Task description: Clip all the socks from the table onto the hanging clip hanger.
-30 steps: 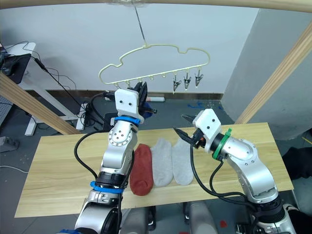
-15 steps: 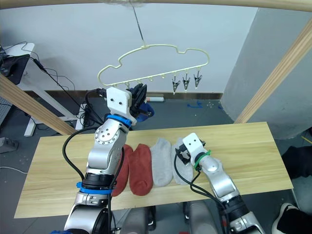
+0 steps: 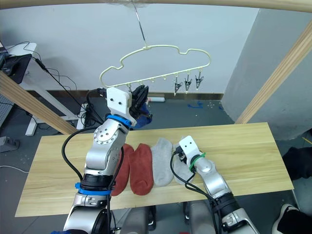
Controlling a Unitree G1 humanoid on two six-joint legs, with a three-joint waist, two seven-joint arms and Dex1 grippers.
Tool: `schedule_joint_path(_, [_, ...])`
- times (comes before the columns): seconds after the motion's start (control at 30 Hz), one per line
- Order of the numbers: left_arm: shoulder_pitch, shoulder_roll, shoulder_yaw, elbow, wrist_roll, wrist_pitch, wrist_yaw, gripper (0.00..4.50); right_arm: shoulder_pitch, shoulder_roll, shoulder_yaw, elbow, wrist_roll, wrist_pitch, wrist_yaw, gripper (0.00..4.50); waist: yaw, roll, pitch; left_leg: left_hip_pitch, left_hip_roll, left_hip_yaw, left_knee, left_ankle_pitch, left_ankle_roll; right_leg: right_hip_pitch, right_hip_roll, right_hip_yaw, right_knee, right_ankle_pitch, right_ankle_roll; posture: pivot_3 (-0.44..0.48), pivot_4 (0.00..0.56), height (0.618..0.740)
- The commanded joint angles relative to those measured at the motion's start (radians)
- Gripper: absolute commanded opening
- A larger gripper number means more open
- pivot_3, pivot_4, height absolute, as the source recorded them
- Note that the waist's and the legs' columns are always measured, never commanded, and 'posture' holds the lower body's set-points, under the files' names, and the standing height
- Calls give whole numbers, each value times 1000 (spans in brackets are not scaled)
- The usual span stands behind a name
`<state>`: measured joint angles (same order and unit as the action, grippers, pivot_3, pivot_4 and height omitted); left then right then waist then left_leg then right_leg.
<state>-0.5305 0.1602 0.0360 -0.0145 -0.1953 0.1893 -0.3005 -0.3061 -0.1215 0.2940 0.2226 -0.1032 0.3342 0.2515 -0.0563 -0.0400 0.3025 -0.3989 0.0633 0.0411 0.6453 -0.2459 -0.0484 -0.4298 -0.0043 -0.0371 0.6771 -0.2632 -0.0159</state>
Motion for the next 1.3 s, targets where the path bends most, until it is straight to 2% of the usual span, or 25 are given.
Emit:
schedule_joint_path(0.03, [0, 9, 17, -44, -41, 43, -18, 122, 21, -19, -20, -57, -10, 26, 2, 662, 0, 0, 0, 0, 0, 0, 0, 0, 0, 0, 0, 0, 0, 0, 0, -136, 302, 740])
schedule_joint_path(0.1, [-4, 8, 27, -51, -68, 70, -25, 122, 16, -34, -14, -115, -14, 28, 16, 47, 0, 0, 0, 0, 0, 0, 0, 0, 0, 0, 0, 0, 0, 0, 0, -138, 303, 740])
schedule_joint_path(0.13, [-6, 9, 31, -54, -82, 83, -33, 122, 8, -44, -5, -146, -20, 25, 26, 0, 0, 0, 0, 0, 0, 0, 0, 0, 0, 0, 0, 0, 0, 0, 0, -141, 303, 740])
schedule_joint_path(0.33, [-18, 16, 48, -74, -151, 148, -63, 122, -90, -69, 44, -240, -65, 5, 73, 0, -4, 0, 0, 0, 0, 0, 0, 0, 0, -1, 0, 0, 0, 0, 0, -149, 300, 740])
schedule_joint_path(0.57, [-37, -1, 68, -90, -219, 214, -59, 122, -263, -37, 76, -175, -83, -40, 119, 0, -3, 0, 0, -1, 0, 0, 0, 1, -1, -1, 1, 0, 0, 0, 0, -158, 291, 740])
schedule_joint_path(0.83, [-39, 1, 66, -97, -237, 232, -56, 122, -322, 0, 79, -110, -82, -66, 132, 0, -1, 0, 0, -2, 0, 0, 0, 0, -1, -1, -1, 0, -2, 1, -2, -156, 286, 740])
schedule_joint_path(1.3, [-31, 2, 61, -95, -230, 227, -45, 122, -370, 56, 60, -115, -70, -96, 123, 0, -2, 0, 0, -2, 0, 0, 0, 1, -1, -2, -1, 0, 0, 1, -2, -156, 279, 740])
